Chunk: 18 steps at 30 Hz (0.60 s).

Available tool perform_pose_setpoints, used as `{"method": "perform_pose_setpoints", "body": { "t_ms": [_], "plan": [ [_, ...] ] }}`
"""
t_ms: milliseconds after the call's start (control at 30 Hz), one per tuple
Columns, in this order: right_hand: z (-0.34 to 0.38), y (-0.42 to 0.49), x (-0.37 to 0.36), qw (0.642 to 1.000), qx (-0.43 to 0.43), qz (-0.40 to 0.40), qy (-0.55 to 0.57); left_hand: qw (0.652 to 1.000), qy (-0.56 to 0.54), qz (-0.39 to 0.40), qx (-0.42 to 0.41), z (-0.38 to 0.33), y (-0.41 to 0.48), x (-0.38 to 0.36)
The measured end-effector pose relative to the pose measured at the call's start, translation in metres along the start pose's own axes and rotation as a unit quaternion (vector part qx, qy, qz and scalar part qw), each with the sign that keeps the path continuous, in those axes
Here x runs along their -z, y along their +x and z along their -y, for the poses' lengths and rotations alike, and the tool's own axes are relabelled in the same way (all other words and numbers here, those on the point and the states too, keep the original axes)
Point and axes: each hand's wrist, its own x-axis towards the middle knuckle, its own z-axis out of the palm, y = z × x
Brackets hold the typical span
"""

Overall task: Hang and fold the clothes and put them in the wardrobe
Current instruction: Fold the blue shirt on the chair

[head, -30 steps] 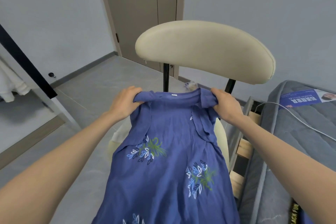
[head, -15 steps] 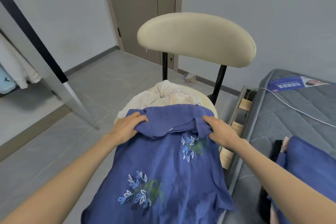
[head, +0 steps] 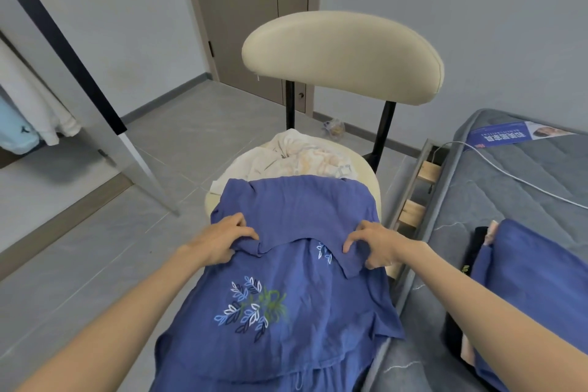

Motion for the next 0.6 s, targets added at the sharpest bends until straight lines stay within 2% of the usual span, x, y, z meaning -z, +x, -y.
{"method": "perform_pose_setpoints", "body": {
  "t_ms": [67,100,200,267,333,433,533,600],
  "plan": [
    [0.006,0.001,0.005,0.999,0.003,0.023,0.046,0.993,-0.115,0.036,0.013,0.000,0.002,0.002],
    [0.011,0.003,0.008,0.997,0.007,0.009,0.076,0.987,-0.151,0.060,0.015,-0.002,0.003,0.005],
    [0.026,0.009,0.016,0.981,0.018,-0.105,0.162,0.967,-0.228,0.098,0.054,-0.008,0.006,0.011],
    [0.039,0.017,0.022,0.968,0.031,-0.167,0.185,0.958,-0.269,0.034,0.093,-0.009,0.010,0.013],
    [0.053,0.029,0.027,0.963,0.050,-0.206,0.167,0.946,-0.278,-0.085,0.143,-0.002,0.019,0.010],
    [0.074,0.050,0.034,0.958,0.075,-0.238,0.142,0.888,-0.323,-0.232,0.229,0.011,0.034,0.010],
    [0.091,0.076,0.040,0.956,0.093,-0.247,0.125,0.816,-0.410,-0.267,0.307,0.024,0.049,0.015],
    [0.101,0.094,0.044,0.955,0.106,-0.252,0.117,0.797,-0.438,-0.259,0.324,0.034,0.063,0.016]
  ]
}}
